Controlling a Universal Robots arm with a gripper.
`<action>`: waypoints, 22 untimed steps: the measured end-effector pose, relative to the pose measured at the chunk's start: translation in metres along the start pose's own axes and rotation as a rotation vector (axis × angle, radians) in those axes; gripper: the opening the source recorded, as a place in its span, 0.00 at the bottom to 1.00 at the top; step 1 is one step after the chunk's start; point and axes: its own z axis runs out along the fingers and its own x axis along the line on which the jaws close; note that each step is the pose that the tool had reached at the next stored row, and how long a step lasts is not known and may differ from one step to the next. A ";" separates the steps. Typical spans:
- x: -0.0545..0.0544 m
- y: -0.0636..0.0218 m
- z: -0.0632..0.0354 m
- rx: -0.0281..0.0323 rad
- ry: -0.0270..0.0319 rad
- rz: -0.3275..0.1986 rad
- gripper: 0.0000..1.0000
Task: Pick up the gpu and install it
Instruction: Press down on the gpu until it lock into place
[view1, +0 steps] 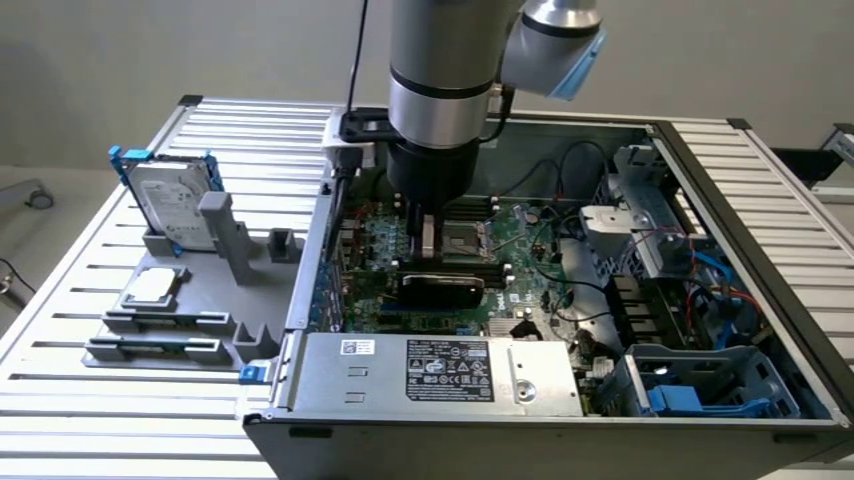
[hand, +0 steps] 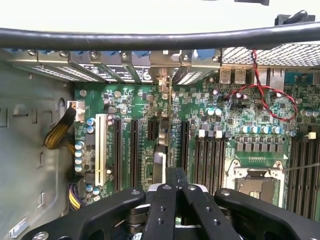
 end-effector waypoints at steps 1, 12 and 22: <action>0.000 0.0000 0.0006 -0.0005 0.0022 0.000 0.11; -0.002 0.0001 0.0054 -0.0022 0.0140 0.001 0.11; -0.003 0.0011 0.0082 -0.0023 0.0144 0.001 0.11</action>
